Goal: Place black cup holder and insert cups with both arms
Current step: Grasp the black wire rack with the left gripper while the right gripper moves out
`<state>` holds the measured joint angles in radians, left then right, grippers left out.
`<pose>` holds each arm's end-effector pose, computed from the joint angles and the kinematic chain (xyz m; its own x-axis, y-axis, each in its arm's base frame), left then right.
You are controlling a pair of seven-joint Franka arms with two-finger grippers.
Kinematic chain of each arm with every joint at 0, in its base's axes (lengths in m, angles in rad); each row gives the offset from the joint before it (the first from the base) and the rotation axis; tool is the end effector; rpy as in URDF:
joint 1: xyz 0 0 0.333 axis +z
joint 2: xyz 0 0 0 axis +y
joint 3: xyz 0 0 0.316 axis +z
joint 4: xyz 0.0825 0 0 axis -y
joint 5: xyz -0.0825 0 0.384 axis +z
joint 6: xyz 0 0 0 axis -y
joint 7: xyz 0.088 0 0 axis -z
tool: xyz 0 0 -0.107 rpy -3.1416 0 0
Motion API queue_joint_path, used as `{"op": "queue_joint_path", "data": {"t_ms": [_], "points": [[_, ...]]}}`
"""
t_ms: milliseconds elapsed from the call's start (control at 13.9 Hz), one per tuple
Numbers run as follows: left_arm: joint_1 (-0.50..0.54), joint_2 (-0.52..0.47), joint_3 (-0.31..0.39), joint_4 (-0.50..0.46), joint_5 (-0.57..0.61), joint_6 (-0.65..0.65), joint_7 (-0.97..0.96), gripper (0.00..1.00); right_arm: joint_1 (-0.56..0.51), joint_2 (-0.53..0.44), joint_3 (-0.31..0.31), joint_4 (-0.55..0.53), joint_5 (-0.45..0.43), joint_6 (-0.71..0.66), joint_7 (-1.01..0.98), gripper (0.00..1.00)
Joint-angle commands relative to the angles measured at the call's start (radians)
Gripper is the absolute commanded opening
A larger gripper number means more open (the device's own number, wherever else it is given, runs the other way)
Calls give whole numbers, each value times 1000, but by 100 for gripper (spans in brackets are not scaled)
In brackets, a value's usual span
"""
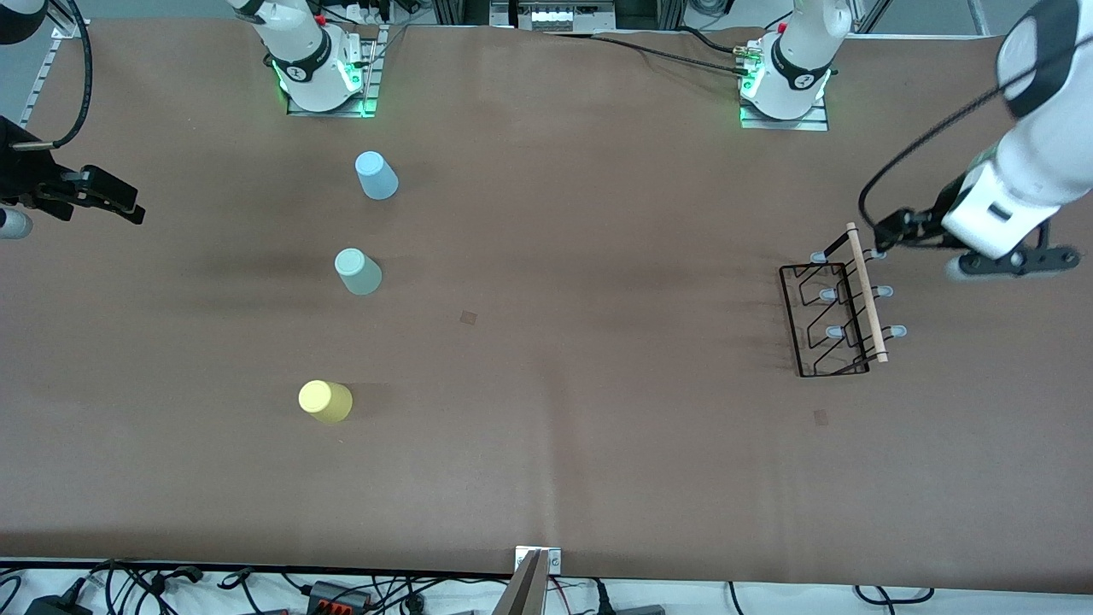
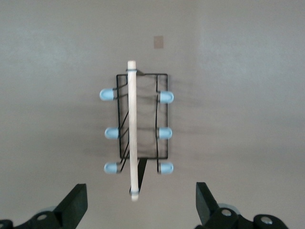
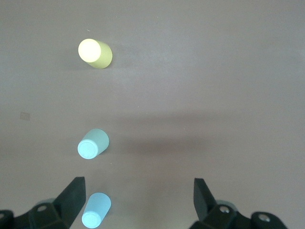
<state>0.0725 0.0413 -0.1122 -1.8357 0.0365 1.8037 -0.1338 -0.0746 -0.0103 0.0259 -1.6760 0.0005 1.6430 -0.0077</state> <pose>0.5661 -0.0186 0.4953 0.9940 0.0854 -0.0684 0.0828 -0.9958 -0.0396 0.5542 -0.0269 0.5866 0.9989 -0.0410 -0.0227 -0.0410 -0.9992 -0.0004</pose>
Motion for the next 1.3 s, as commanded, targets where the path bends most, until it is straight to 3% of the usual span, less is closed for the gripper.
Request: {"op": "queue_joint_path", "data": {"t_ms": [0,144,360,648,1008,1223], "points": [[6,54,0,-37,-7,104,11,100,-14,-11,12,-4,-2,-6,-11,100],[27,78,0,-60,-7,135,13,96,-17,-11,12,-4,-2,-6,-11,100],[30,101,0,-80,-6,137,14,78,-16,-11,12,-4,-2,-8,-11,100],[50,150,0,-82,-4,140,59,68,-14,-11,12,-2,-2,-11,-11,100],[73,163,-1,-129,-4,183,60,65,-14,-13,12,-2,-2,-12,-12,100],[73,163,0,-152,-4,194,59,51,-17,-13,11,-1,-2,-8,-11,100]]}}
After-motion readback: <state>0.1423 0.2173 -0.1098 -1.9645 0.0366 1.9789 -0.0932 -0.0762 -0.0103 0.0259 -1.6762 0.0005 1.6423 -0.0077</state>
